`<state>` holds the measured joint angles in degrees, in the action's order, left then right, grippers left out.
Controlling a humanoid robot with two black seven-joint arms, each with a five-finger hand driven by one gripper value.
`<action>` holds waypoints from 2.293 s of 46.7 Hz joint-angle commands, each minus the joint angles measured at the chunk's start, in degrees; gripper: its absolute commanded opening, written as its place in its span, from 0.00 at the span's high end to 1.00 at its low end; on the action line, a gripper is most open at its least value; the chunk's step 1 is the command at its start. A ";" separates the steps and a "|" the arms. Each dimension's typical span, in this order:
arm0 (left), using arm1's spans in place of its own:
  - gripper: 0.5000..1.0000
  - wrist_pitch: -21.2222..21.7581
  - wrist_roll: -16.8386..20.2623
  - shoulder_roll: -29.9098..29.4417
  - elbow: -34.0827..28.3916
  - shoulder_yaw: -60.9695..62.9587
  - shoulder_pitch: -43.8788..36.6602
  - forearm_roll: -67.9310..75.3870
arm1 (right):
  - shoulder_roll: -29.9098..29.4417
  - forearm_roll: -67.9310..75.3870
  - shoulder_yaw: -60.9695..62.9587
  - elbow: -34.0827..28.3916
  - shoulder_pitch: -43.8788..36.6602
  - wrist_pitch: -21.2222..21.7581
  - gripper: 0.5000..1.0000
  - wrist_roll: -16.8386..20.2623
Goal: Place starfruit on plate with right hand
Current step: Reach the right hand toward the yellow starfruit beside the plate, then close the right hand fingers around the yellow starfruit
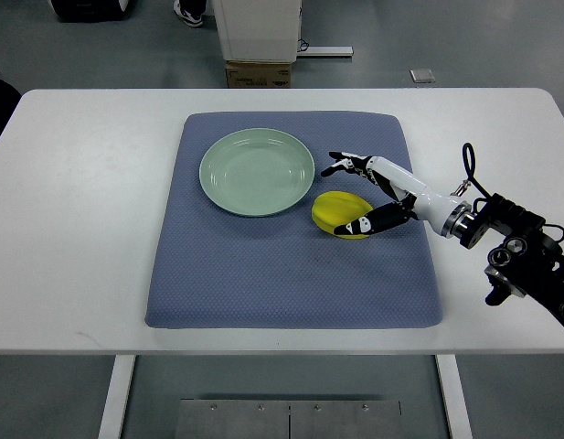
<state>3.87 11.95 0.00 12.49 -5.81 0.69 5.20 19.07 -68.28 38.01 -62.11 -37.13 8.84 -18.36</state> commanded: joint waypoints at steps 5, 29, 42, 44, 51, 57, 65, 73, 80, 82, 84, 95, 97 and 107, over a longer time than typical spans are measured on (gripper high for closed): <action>0.00 0.00 0.00 0.00 -0.01 0.01 0.02 -0.01 | 0.09 -1.67 -0.92 0.67 -0.05 -0.31 0.01 0.08; 0.00 0.00 0.00 0.00 -0.01 -0.08 -0.07 -0.01 | 0.09 -2.64 -2.24 4.98 -0.14 -3.21 0.10 0.17; 0.00 0.00 0.00 0.00 -0.01 -0.08 0.02 -0.01 | 0.00 -2.82 -2.33 6.74 0.04 -3.65 0.22 0.08; 0.00 0.00 0.00 0.00 -0.01 0.01 0.02 -0.01 | 0.00 -2.82 -2.33 7.00 0.04 -3.65 0.25 0.08; 0.00 0.00 0.00 0.00 -0.01 0.01 0.02 -0.01 | 0.00 -2.82 -2.42 7.97 0.04 -3.65 0.36 0.08; 0.00 0.00 0.00 0.00 -0.01 0.01 0.02 -0.01 | 0.00 -2.82 -2.42 8.15 -0.05 -3.65 0.44 0.08; 0.00 0.00 0.00 0.00 -0.01 0.01 0.02 0.07 | -0.08 -2.82 -2.33 8.15 -0.14 -3.74 0.60 0.08; 0.00 0.00 0.09 0.00 -0.01 0.01 -0.07 -0.01 | -0.17 -2.82 -2.33 8.15 -0.14 -3.74 0.76 0.08; 0.00 0.00 0.00 0.00 -0.01 0.01 0.02 -0.01 | -0.17 -2.82 -2.33 8.15 -0.22 -3.74 0.90 0.08; 0.00 0.00 0.00 0.00 -0.01 0.01 0.02 -0.01 | -0.17 -2.82 -2.33 8.06 -0.22 -3.74 0.93 0.08; 0.00 0.00 0.00 0.00 -0.01 0.01 0.02 -0.01 | -0.17 -2.82 -2.33 8.15 -0.22 -3.74 0.98 0.08; 0.00 0.00 0.00 0.00 -0.01 0.01 0.02 -0.01 | -0.52 -2.64 -2.24 8.06 -0.14 -3.74 1.00 0.08; 0.00 0.00 0.00 0.00 -0.01 0.01 0.02 -0.01 | -0.44 -2.56 -2.24 8.06 -0.14 -3.65 1.00 0.08; 0.00 0.00 0.00 0.00 -0.01 0.01 0.02 -0.01 | -0.44 -1.68 -1.45 8.06 -0.31 -3.57 1.00 0.70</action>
<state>3.87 11.96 0.00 12.49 -5.81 0.69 5.19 18.73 -70.19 36.24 -54.06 -37.30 5.27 -17.91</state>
